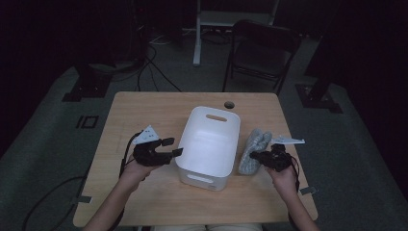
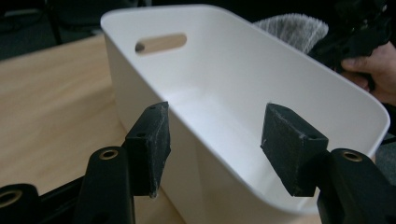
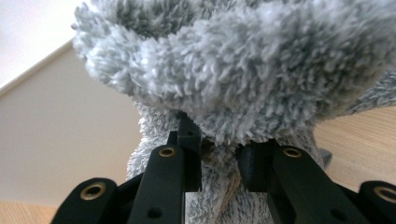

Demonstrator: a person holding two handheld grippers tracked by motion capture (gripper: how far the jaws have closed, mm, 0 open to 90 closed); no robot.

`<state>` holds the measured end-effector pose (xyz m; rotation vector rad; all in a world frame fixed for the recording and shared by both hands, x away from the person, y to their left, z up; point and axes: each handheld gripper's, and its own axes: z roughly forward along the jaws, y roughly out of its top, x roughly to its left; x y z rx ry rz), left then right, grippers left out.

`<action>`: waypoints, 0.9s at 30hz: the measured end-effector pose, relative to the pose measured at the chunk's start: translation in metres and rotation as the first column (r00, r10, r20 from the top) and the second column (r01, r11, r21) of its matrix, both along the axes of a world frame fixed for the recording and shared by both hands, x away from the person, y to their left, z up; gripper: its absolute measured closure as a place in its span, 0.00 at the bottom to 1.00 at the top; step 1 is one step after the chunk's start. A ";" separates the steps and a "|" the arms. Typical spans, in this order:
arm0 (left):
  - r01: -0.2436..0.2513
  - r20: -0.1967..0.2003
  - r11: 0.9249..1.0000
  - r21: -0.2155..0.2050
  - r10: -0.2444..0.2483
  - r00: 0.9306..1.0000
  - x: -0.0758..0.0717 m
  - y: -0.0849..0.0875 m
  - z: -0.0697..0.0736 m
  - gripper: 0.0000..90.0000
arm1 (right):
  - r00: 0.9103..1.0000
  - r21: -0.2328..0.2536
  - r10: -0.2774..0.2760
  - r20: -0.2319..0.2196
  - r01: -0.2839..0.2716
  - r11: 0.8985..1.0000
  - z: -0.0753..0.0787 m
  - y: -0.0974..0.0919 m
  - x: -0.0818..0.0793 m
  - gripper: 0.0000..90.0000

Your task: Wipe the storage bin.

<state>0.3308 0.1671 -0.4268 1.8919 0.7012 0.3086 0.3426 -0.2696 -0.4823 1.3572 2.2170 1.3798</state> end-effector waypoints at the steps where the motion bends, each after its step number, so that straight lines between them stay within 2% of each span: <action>1: 0.010 0.011 1.000 -0.012 -0.010 1.000 0.004 0.000 0.001 0.47 | 1.000 0.000 0.000 -0.001 0.000 1.000 0.000 -0.001 -0.001 0.82; 3: 0.014 0.019 0.999 -0.032 -0.014 1.000 0.012 0.000 0.004 0.47 | 1.000 -0.002 0.003 -0.001 -0.003 1.000 0.000 -0.001 -0.003 0.82; 5: 0.012 0.046 1.000 -0.017 -0.011 0.999 0.021 -0.003 0.007 0.48 | 1.000 -0.004 0.005 0.001 -0.005 1.000 -0.001 -0.001 -0.005 0.82; 9: -0.016 0.063 1.000 0.014 0.015 0.998 0.041 -0.009 0.011 0.49 | 1.000 -0.002 0.009 -0.004 -0.009 1.000 -0.002 -0.001 -0.008 0.82; 12: -0.008 0.094 0.999 0.045 0.004 0.996 0.056 -0.015 0.013 0.49 | 1.000 -0.003 0.009 -0.003 -0.009 1.000 -0.004 -0.002 -0.009 0.82; 15: 0.016 0.085 0.999 0.040 -0.019 0.996 0.075 -0.021 0.015 0.49 | 1.000 0.007 0.001 -0.006 -0.001 1.000 -0.005 -0.003 -0.009 0.82; 19: 0.041 0.095 0.998 0.043 -0.045 0.995 0.095 -0.027 0.017 0.49 | 1.000 0.014 -0.007 -0.004 0.007 1.000 -0.007 -0.005 -0.009 0.82; 21: 0.042 0.107 0.997 0.066 -0.049 0.993 0.106 -0.030 0.018 0.49 | 1.000 0.018 -0.007 -0.006 0.007 1.000 -0.008 -0.005 -0.008 0.82; 23: 0.037 0.094 0.997 0.062 -0.042 0.995 0.117 -0.032 0.020 0.49 | 1.000 0.020 -0.008 -0.007 0.008 1.000 -0.008 -0.005 -0.008 0.82; 27: 0.039 0.099 0.997 0.064 -0.046 0.994 0.138 -0.034 0.022 0.49 | 1.000 0.023 -0.004 -0.012 0.005 1.000 -0.010 -0.004 -0.008 0.82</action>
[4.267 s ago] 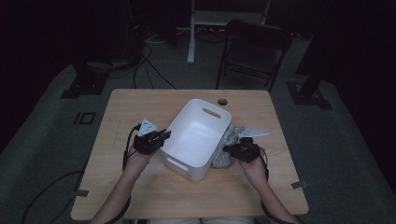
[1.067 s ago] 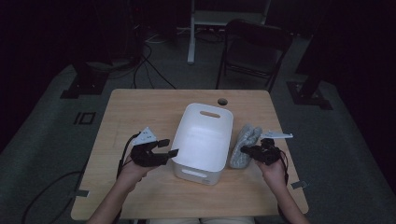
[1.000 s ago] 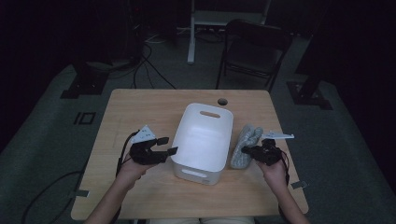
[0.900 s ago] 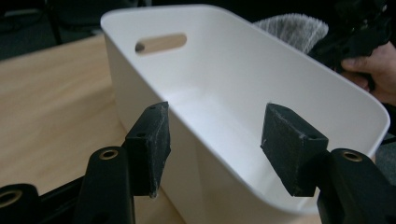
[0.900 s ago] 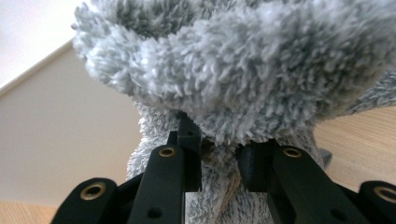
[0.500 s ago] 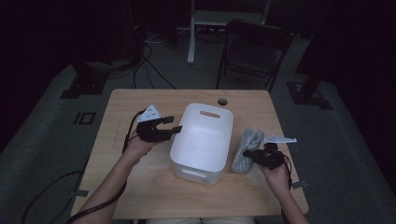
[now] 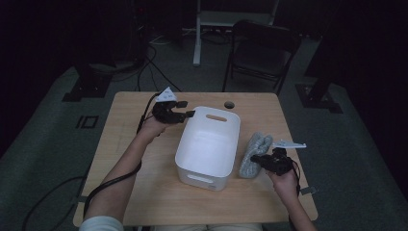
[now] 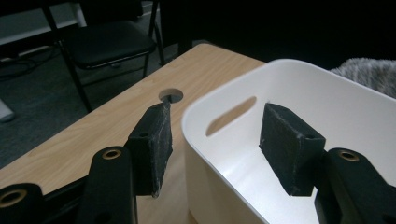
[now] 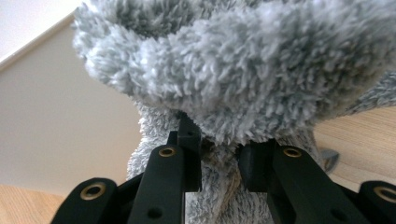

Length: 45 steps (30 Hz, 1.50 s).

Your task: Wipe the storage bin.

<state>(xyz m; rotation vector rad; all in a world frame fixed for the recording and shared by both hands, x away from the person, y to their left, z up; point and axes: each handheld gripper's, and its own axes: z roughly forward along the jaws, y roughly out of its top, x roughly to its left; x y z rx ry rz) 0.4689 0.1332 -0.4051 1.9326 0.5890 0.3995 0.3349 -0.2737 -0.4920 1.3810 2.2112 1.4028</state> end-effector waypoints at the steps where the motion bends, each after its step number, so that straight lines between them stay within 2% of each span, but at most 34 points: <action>1: 0.001 0.000 1.000 -0.008 -0.001 1.000 0.005 -0.001 0.000 0.49 | 1.000 0.002 0.001 -0.001 -0.001 1.000 0.000 0.000 0.000 0.82; 3: 0.012 -0.013 1.000 -0.020 -0.012 1.000 0.014 -0.002 -0.002 0.49 | 1.000 0.000 0.003 -0.001 -0.003 1.000 -0.001 0.001 -0.001 0.82; 5: 0.016 -0.006 1.000 0.003 -0.016 1.000 0.020 -0.006 -0.004 0.49 | 1.000 -0.002 0.007 -0.003 -0.007 1.000 -0.001 0.001 0.000 0.82; 8: 0.031 -0.023 0.999 0.020 -0.030 0.999 0.029 -0.012 -0.008 0.49 | 1.000 -0.002 0.005 -0.007 -0.005 1.000 -0.002 0.001 0.000 0.82; 11: 0.051 -0.043 0.999 0.015 -0.051 0.998 0.037 -0.016 -0.011 0.50 | 1.000 -0.001 0.006 -0.008 -0.006 1.000 -0.003 0.001 0.001 0.82; 14: 0.075 -0.045 0.997 0.028 -0.074 0.996 0.042 -0.020 -0.014 0.52 | 1.000 -0.006 0.006 -0.008 -0.006 1.000 -0.004 0.000 0.001 0.82; 16: 0.078 -0.027 0.997 0.013 -0.078 0.997 0.044 -0.021 -0.017 0.55 | 1.000 -0.008 0.007 -0.009 -0.007 1.000 -0.005 -0.001 0.002 0.82; 20: 0.093 -0.060 0.996 0.015 -0.092 0.994 0.051 -0.025 -0.021 0.58 | 1.000 -0.003 0.004 -0.018 -0.004 1.000 -0.006 -0.003 0.004 0.82; 22: 0.100 -0.063 0.995 0.022 -0.099 0.993 0.054 -0.028 -0.023 0.58 | 1.000 -0.003 0.004 -0.018 -0.004 1.000 -0.006 -0.003 0.004 0.82; 24: 0.124 -0.072 0.992 0.015 -0.122 0.990 0.056 -0.031 -0.024 0.58 | 1.000 -0.003 0.004 -0.018 -0.004 1.000 -0.007 -0.004 0.004 0.82; 25: 0.125 -0.076 0.992 0.028 -0.123 0.989 0.056 -0.033 -0.024 0.58 | 1.000 -0.004 0.003 -0.017 -0.003 1.000 -0.007 -0.004 0.004 0.82; 26: 0.144 -0.090 0.989 0.029 -0.140 0.986 0.057 -0.035 -0.025 0.61 | 1.000 -0.003 0.002 -0.019 -0.002 1.000 -0.007 -0.005 0.004 0.82; 28: 0.149 -0.094 0.987 0.056 -0.143 0.985 0.058 -0.039 -0.026 0.62 | 1.000 0.000 0.000 -0.021 0.000 1.000 -0.008 -0.006 0.004 0.82; 30: 0.158 -0.102 0.986 0.059 -0.151 0.983 0.059 -0.041 -0.028 0.66 | 1.000 0.001 -0.001 -0.021 0.001 1.000 -0.008 -0.007 0.004 0.82; 32: 0.156 -0.104 0.986 0.067 -0.148 0.983 0.060 -0.041 -0.028 0.69 | 1.000 0.001 -0.002 -0.020 0.002 1.000 -0.007 -0.007 0.004 0.82; 33: 0.144 -0.097 0.987 0.069 -0.137 0.986 0.060 -0.041 -0.029 0.71 | 1.000 0.001 -0.001 -0.018 0.002 1.000 -0.007 -0.008 0.004 0.82; 34: 0.145 -0.106 0.987 0.068 -0.137 0.985 0.062 -0.040 -0.029 0.74 | 1.000 0.002 -0.002 -0.017 0.002 1.000 -0.007 -0.008 0.004 0.82; 36: 0.144 -0.095 0.987 0.072 -0.137 0.986 0.061 -0.040 -0.030 0.77 | 1.000 0.005 -0.004 -0.017 0.004 1.000 -0.006 -0.009 0.004 0.82; 37: 0.150 -0.105 0.986 0.071 -0.142 0.984 0.061 -0.040 -0.031 0.81 | 1.000 0.005 -0.005 -0.017 0.005 1.000 -0.006 -0.009 0.003 0.82; 41: 0.147 -0.109 0.987 0.061 -0.140 0.984 0.062 -0.037 -0.032 0.84 | 1.000 0.003 -0.009 -0.018 0.009 1.000 -0.007 -0.010 0.004 0.82; 45: 0.126 -0.095 0.991 0.047 -0.121 0.988 0.059 -0.034 -0.034 0.86 | 1.000 -0.001 -0.008 -0.020 0.008 1.000 -0.007 -0.008 0.004 0.82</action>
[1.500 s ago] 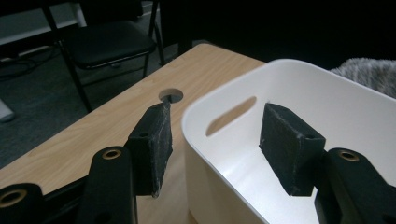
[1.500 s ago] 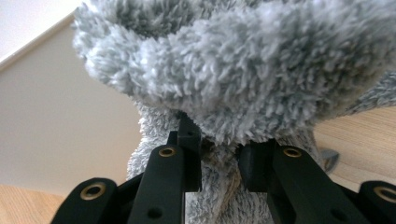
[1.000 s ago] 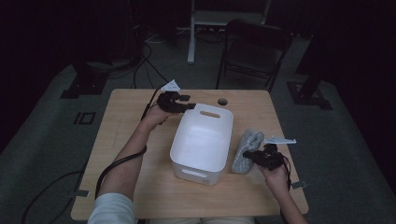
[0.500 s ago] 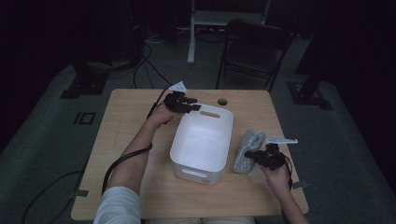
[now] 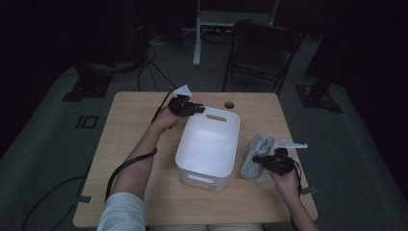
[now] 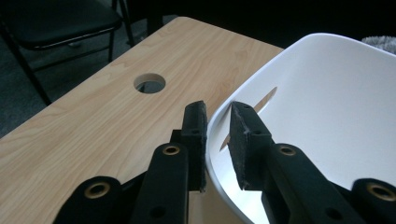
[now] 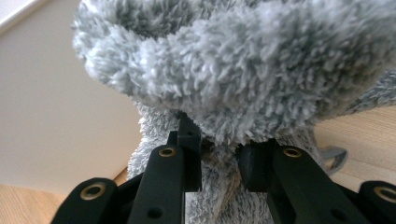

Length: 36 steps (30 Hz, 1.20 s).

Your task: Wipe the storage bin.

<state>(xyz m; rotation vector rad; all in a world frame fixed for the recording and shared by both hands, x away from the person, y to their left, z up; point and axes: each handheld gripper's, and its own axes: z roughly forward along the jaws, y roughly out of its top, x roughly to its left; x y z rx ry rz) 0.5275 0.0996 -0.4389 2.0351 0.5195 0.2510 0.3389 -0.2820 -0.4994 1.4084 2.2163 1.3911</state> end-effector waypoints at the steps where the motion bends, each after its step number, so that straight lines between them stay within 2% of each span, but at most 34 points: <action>1: -0.007 -0.001 1.000 -0.003 0.007 1.000 -0.001 0.002 0.000 0.86 | 1.000 0.001 0.000 -0.001 0.000 1.000 0.000 0.001 0.000 0.82; 8: -0.063 -0.003 0.998 0.008 0.063 0.998 -0.010 0.021 0.001 0.91 | 1.000 -0.001 0.004 0.000 -0.004 1.000 0.000 0.003 0.001 0.82; 9: -0.086 -0.007 0.996 0.010 0.086 0.996 -0.014 0.025 0.001 0.91 | 1.000 -0.002 0.004 -0.001 -0.004 1.000 0.000 0.004 0.001 0.82; 12: -0.092 -0.010 0.996 -0.002 0.092 0.996 -0.015 0.027 0.000 0.90 | 1.000 -0.003 0.006 0.001 -0.006 1.000 0.000 0.005 0.001 0.82; 14: -0.089 -0.007 0.996 -0.008 0.089 0.996 -0.015 0.027 0.000 0.85 | 1.000 -0.003 0.008 0.002 -0.008 1.000 0.001 0.006 0.000 0.82; 15: -0.078 -0.012 0.997 -0.011 0.078 0.997 -0.014 0.026 0.000 0.78 | 1.000 -0.004 0.008 0.003 -0.008 1.000 0.001 0.006 0.001 0.82; 16: -0.082 -0.004 0.997 0.000 0.082 0.997 -0.014 0.025 0.000 0.78 | 1.000 -0.004 0.008 0.003 -0.008 1.000 0.001 0.006 0.001 0.82; 17: -0.071 -0.008 0.997 0.010 0.071 0.997 -0.012 0.022 0.000 0.73 | 1.000 -0.001 0.008 0.002 -0.008 1.000 0.000 0.006 0.001 0.82; 20: -0.052 -0.010 0.999 0.009 0.052 0.999 -0.011 0.018 0.001 0.67 | 1.000 -0.003 0.007 0.001 -0.007 1.000 0.000 0.005 0.001 0.82; 21: -0.037 0.000 0.999 0.028 0.037 0.999 -0.011 0.014 0.001 0.67 | 1.000 0.000 0.005 -0.002 -0.005 1.000 0.000 0.004 0.001 0.82; 24: -0.026 -0.005 0.999 0.024 0.026 1.000 -0.011 0.013 0.001 0.71 | 1.000 -0.001 0.004 -0.001 -0.004 1.000 -0.001 0.004 0.001 0.82; 25: -0.047 -0.013 0.999 0.014 0.047 0.999 -0.007 0.015 0.001 0.79 | 1.000 0.000 0.002 -0.002 -0.002 1.000 -0.001 0.002 0.002 0.82; 27: -0.057 -0.014 0.998 0.010 0.057 0.998 -0.007 0.016 0.000 0.84 | 1.000 -0.001 0.003 -0.001 -0.003 1.000 -0.001 0.002 0.001 0.82; 35: -0.086 0.006 0.996 0.027 0.086 0.996 -0.015 0.022 0.000 0.88 | 1.000 0.003 -0.002 -0.001 0.002 1.000 0.000 0.000 0.002 0.82; 36: -0.105 0.002 0.994 0.028 0.105 0.994 -0.019 0.026 0.000 0.88 | 1.000 0.005 -0.003 -0.001 0.003 1.000 0.001 0.000 0.002 0.82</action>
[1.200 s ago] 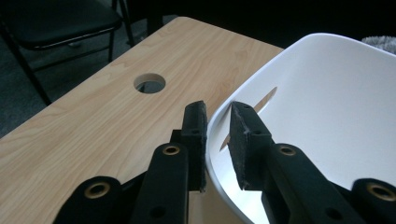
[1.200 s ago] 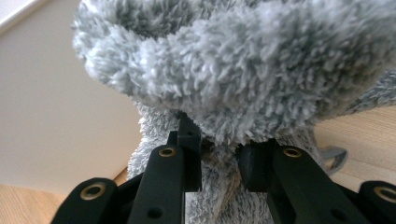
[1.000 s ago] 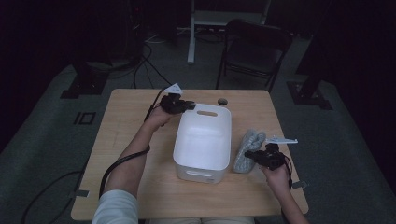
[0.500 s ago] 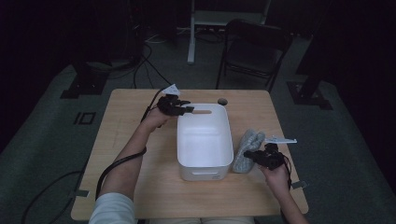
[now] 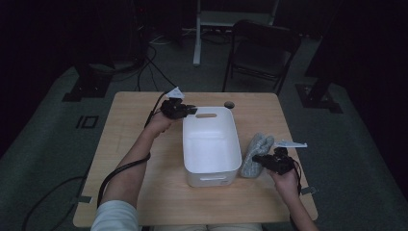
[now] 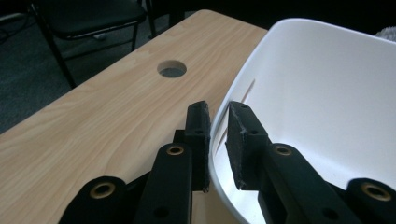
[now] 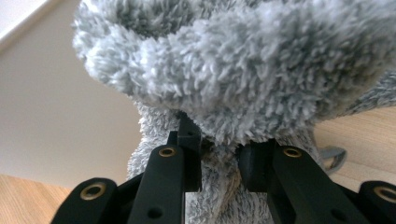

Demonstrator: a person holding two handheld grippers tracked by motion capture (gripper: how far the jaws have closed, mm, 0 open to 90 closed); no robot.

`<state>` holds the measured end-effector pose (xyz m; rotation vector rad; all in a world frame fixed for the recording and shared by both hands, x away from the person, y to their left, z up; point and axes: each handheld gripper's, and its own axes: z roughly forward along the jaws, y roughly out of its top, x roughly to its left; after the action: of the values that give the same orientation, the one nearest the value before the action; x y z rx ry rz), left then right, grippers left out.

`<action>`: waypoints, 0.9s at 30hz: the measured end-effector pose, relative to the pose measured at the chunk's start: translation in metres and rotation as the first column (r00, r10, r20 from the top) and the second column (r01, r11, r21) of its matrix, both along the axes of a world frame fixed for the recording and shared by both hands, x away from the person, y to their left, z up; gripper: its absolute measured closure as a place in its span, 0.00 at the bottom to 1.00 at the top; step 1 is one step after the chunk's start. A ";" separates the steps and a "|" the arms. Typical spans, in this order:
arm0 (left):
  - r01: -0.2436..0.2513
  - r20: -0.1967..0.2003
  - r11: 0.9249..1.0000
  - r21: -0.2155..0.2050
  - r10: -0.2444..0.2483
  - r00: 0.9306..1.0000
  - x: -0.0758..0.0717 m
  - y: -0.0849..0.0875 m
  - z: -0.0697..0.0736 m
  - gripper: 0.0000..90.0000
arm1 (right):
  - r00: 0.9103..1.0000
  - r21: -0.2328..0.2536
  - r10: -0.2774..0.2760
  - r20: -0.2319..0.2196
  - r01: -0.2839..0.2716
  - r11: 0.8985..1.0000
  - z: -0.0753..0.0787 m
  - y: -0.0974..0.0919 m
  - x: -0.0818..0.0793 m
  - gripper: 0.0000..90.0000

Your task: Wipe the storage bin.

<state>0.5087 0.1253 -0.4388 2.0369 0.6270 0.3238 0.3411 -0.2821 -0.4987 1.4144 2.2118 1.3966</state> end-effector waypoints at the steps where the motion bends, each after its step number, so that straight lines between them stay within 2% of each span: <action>1: -0.009 0.004 1.000 0.004 0.009 1.000 -0.003 0.004 0.000 0.89 | 1.000 0.003 -0.003 0.002 0.003 1.000 0.001 -0.001 0.000 0.82; 5: -0.039 -0.011 0.999 0.009 0.040 0.999 -0.012 0.013 0.001 0.92 | 1.000 0.010 -0.010 0.011 0.010 1.000 0.004 -0.004 0.000 0.82; 7: -0.042 0.000 0.999 0.006 0.042 0.999 -0.015 0.017 0.003 0.91 | 1.000 0.023 -0.015 0.009 0.015 1.000 0.005 -0.006 0.000 0.82; 8: -0.047 0.008 0.999 -0.012 0.048 0.999 -0.015 0.018 0.005 0.90 | 1.000 0.023 -0.016 0.009 0.016 1.000 0.005 -0.007 0.000 0.82; 10: -0.046 -0.002 0.998 -0.032 0.046 0.999 -0.013 0.019 0.008 0.89 | 1.000 0.024 -0.017 0.009 0.016 1.000 0.005 -0.006 0.000 0.82; 11: -0.040 0.008 0.999 -0.029 0.041 0.999 -0.012 0.018 0.009 0.89 | 1.000 0.024 -0.015 0.010 0.015 1.000 0.005 -0.005 0.000 0.82; 15: -0.017 -0.001 1.000 -0.013 0.017 1.000 -0.009 0.012 0.006 0.89 | 1.000 0.021 -0.013 0.011 0.013 1.000 0.005 -0.005 0.000 0.82; 16: -0.022 0.003 1.000 0.001 0.022 1.000 -0.009 0.010 0.005 0.89 | 1.000 0.021 -0.013 0.009 0.013 1.000 0.004 -0.005 0.000 0.82; 19: -0.032 -0.004 0.999 -0.008 0.032 0.999 -0.009 0.010 0.004 0.91 | 1.000 0.020 -0.015 0.008 0.015 1.000 0.004 -0.006 0.000 0.82; 21: -0.048 0.007 0.999 0.010 0.048 0.999 -0.012 0.011 0.004 0.91 | 1.000 0.019 -0.015 0.011 0.015 1.000 0.004 -0.007 0.000 0.82; 27: -0.056 -0.008 0.998 0.035 0.056 0.998 -0.026 0.018 0.007 0.95 | 1.000 0.023 -0.021 0.017 0.021 1.000 0.007 -0.009 0.000 0.82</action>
<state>0.4825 0.1429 -0.4318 2.0574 0.6897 0.3609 0.3407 -0.2907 -0.4916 1.4235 2.1708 1.4257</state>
